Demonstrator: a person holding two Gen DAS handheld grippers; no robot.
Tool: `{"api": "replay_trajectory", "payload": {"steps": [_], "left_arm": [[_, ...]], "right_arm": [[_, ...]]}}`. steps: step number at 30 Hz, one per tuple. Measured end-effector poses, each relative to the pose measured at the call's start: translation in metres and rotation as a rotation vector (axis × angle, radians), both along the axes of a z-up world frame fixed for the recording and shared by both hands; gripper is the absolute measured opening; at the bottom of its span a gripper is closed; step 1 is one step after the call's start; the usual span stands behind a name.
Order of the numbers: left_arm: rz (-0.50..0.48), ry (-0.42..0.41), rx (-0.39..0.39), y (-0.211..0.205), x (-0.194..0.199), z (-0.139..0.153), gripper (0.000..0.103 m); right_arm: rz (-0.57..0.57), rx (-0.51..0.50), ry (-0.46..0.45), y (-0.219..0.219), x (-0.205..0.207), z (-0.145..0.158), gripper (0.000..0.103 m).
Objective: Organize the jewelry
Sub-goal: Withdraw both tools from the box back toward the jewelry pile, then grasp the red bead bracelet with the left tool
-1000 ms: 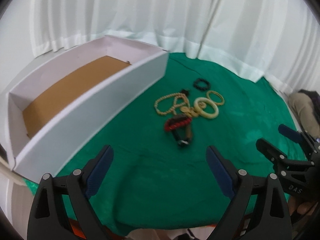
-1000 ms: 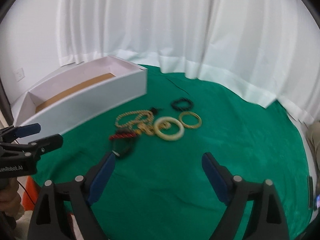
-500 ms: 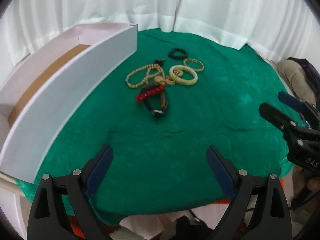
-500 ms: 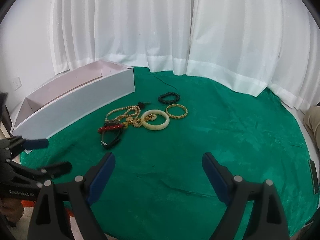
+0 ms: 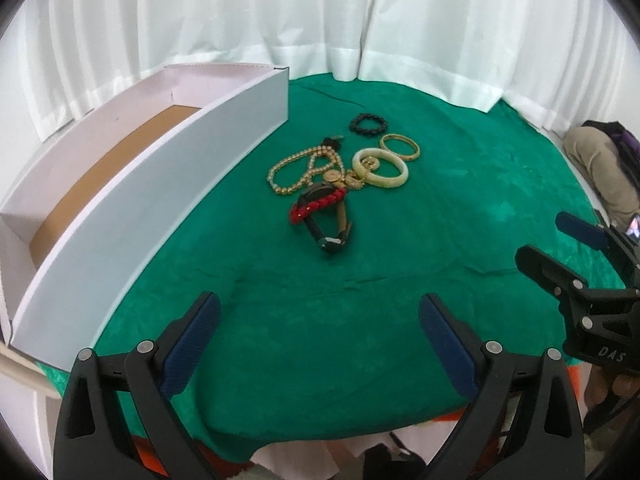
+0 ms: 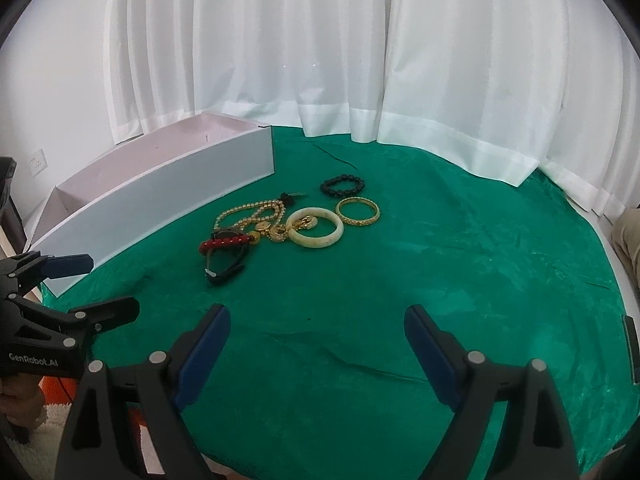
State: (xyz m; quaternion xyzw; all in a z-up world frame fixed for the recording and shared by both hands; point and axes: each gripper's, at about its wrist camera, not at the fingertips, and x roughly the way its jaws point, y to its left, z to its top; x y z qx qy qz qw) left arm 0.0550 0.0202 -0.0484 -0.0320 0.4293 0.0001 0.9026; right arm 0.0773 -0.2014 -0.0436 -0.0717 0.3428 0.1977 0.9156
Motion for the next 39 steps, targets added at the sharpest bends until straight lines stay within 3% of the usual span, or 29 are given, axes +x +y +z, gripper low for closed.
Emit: {"api": "replay_trajectory", "payload": {"steps": [21,32,39], "left_arm": [[0.030,0.033,0.000,0.005,0.009,-0.008,0.099],[0.132,0.041,-0.107,0.044,0.018,-0.007,0.099],[0.057,0.070,-0.092,0.028,0.051,-0.017,0.099]], "right_arm": [[0.026,-0.019,0.087,0.003,0.002,-0.016,0.090],[-0.027,0.012,0.113,-0.016,0.008,-0.020,0.090],[-0.007,0.009,0.132,-0.013,0.006,-0.024,0.090]]}}
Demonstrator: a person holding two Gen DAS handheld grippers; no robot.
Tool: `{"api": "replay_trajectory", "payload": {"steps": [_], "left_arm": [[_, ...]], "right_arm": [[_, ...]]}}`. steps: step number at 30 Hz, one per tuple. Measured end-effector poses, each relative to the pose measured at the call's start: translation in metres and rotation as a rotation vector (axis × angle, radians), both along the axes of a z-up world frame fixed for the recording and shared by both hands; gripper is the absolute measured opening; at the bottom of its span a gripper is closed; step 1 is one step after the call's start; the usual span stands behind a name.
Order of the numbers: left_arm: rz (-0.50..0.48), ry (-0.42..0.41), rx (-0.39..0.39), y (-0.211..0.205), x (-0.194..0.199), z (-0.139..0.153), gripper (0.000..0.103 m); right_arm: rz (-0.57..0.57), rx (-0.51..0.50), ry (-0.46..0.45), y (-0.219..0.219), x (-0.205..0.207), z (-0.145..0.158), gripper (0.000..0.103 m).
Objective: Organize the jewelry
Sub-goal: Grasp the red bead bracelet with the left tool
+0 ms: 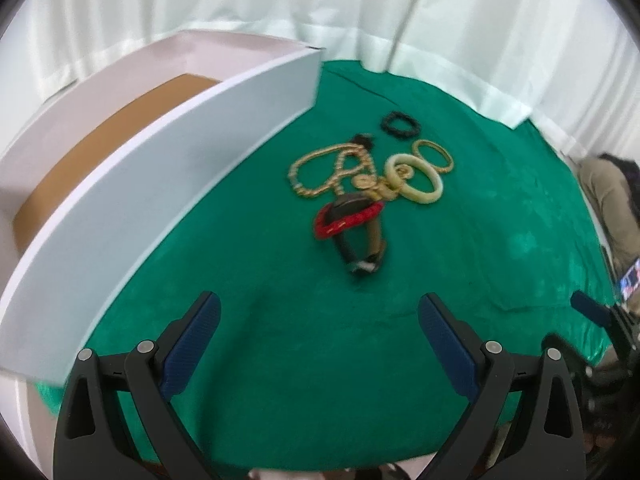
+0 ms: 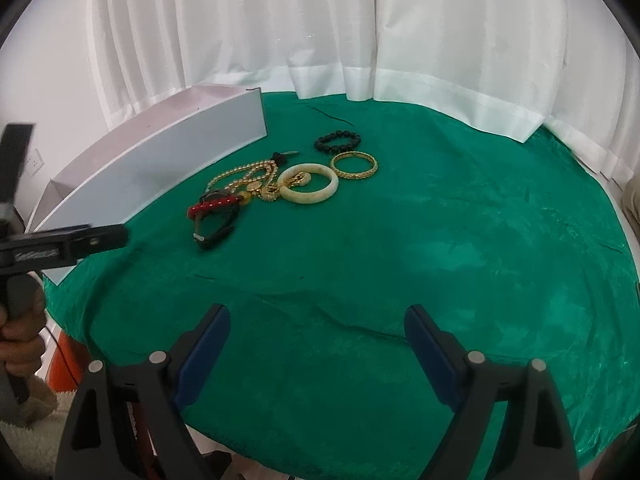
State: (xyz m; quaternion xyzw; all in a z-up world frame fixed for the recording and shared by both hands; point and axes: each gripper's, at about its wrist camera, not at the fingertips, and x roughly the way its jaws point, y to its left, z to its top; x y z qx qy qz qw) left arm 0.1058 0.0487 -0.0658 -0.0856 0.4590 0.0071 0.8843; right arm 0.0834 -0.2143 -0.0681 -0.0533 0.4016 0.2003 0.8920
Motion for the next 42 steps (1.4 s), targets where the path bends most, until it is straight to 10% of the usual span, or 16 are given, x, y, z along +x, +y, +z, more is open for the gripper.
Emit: {"api": "replay_trajectory", "payload": {"steps": [11,13,15,18,28,37,42], "left_arm": [[-0.209,-0.036,0.281,-0.031,0.064,-0.026,0.080],[-0.243,-0.020,0.327,-0.034,0.070,-0.035,0.067],[-0.268,0.013,0.344,-0.035,0.077,-0.043,0.033],[-0.268,0.062,0.301,-0.027,0.081,-0.048,0.012],[-0.265,0.114,-0.066,0.000,0.063,-0.010,0.008],[-0.173,0.070,-0.216,0.024,0.050,0.006,0.008],[-0.114,0.037,-0.229,0.035,0.029,0.015,0.008]], "right_arm": [[-0.018,0.003,0.029,-0.009,-0.003,-0.008,0.090],[-0.024,0.005,0.038,-0.011,-0.003,-0.010,0.090],[-0.030,0.008,0.044,-0.013,-0.003,-0.012,0.090],[-0.035,0.009,0.044,-0.015,-0.004,-0.013,0.090],[-0.038,0.014,0.052,-0.016,0.000,-0.016,0.090],[0.024,0.055,0.042,-0.006,0.001,-0.009,0.090],[0.254,0.147,0.045,0.036,0.017,0.001,0.090]]}}
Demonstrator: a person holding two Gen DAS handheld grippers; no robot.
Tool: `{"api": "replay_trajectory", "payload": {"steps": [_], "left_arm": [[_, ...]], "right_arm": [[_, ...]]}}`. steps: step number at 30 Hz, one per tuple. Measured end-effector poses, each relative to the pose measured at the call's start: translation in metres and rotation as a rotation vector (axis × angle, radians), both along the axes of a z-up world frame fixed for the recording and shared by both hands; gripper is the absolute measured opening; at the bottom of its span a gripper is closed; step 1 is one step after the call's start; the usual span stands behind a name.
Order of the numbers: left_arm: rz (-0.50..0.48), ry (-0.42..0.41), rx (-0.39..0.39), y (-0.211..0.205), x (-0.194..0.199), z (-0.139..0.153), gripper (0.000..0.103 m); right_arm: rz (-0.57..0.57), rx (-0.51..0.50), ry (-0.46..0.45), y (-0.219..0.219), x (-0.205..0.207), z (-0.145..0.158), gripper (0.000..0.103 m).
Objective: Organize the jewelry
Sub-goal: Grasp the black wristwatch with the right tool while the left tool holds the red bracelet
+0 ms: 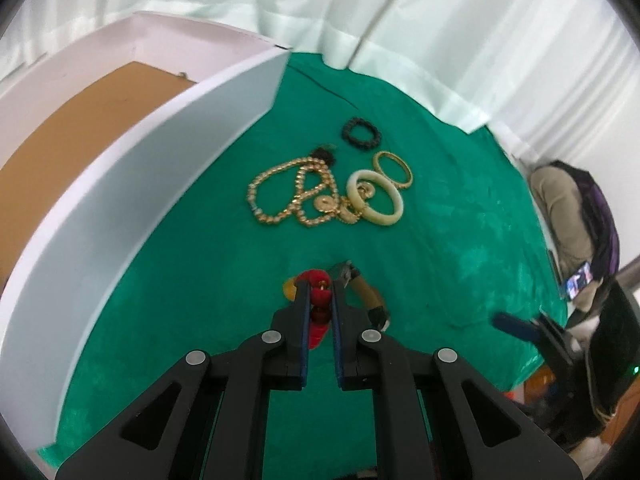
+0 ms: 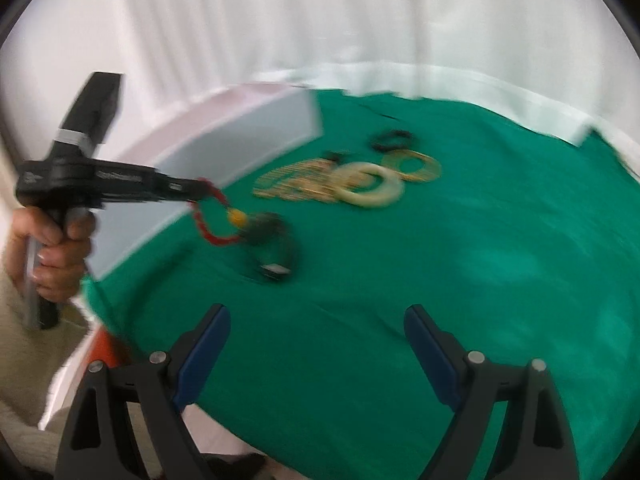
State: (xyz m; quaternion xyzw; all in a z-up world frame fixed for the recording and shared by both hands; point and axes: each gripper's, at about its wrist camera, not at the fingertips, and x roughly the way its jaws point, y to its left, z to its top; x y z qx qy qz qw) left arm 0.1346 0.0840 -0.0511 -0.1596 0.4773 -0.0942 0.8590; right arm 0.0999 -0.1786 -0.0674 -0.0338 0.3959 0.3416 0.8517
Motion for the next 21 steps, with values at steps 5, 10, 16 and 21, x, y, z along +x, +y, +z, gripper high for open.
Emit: {"api": "replay_trajectory", "payload": {"steps": [5,10,16,21], "left_arm": [[0.048,-0.004,-0.026,0.015,-0.014,0.005,0.008],[0.085,-0.006,-0.053,0.033,-0.025,0.010,0.008],[0.132,-0.025,-0.126,0.062,-0.033,0.040,0.008],[0.199,-0.122,-0.122,0.098,-0.039,0.093,0.008]], "right_arm": [[0.206,-0.076,0.038,0.073,0.037,-0.015,0.079],[0.266,-0.258,0.097,0.120,0.067,-0.054,0.047],[0.235,-0.172,0.120,0.114,0.078,-0.017,0.006],[0.256,-0.057,0.059,0.126,0.091,0.062,0.006]]}}
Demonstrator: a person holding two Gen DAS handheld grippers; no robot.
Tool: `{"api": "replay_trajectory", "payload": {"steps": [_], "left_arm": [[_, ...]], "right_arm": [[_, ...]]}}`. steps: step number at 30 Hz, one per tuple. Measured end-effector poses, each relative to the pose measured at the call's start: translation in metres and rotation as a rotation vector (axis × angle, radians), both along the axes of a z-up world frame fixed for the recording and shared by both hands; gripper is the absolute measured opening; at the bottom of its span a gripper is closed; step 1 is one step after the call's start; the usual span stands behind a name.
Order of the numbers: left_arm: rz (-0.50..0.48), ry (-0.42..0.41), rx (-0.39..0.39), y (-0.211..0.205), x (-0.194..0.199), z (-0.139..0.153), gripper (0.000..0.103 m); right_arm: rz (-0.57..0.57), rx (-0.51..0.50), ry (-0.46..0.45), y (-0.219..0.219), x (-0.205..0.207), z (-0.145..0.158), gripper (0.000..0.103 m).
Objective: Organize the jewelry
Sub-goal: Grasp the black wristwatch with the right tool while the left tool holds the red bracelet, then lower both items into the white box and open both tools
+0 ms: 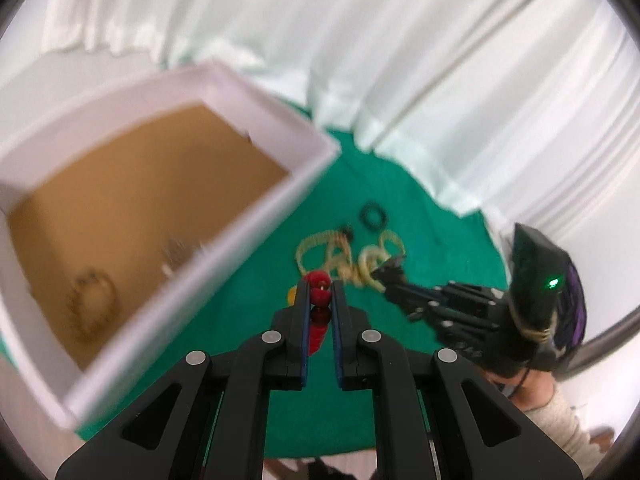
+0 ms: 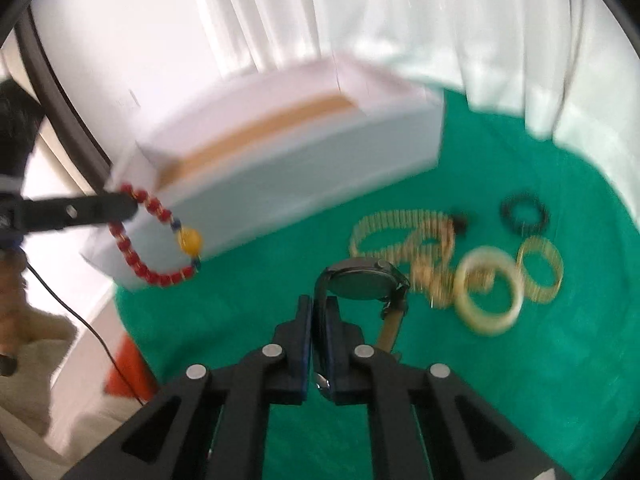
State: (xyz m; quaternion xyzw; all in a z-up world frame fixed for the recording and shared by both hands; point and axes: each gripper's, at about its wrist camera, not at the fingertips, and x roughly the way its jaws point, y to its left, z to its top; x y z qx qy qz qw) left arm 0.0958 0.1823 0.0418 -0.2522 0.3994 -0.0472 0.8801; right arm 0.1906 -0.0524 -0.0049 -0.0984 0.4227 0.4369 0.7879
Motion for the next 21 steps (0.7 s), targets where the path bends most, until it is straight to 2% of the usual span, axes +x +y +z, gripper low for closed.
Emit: {"api": "replay_trajectory", "payload": {"steps": [4,8,12,15,19,20,21], "left_arm": [[0.096,-0.031,0.061,0.034,0.006,0.021,0.008],[0.196,0.011,0.123,0.069,0.026,0.009,0.008],[0.263,0.094,0.147,0.092,0.049,-0.027,0.007],[0.293,0.160,0.133,0.105,0.057,-0.059,0.007],[0.322,0.230,0.128,0.114,0.061,-0.091,0.008],[0.327,0.241,0.138,0.114,0.060,-0.095,0.008],[0.335,0.250,0.152,0.113,0.059,-0.098,0.013]], "right_arm": [[0.053,0.073,-0.036,0.042,0.014,0.053,0.006],[0.099,0.102,-0.075,0.097,0.031,0.071,0.006],[0.127,0.049,-0.067,0.157,0.051,0.048,0.006],[0.142,-0.039,-0.046,0.196,0.069,0.009,0.006],[0.149,-0.109,-0.043,0.216,0.073,-0.024,0.007],[0.146,-0.116,-0.039,0.219,0.073,-0.031,0.011],[0.137,-0.127,-0.032,0.220,0.075,-0.034,0.012]]}}
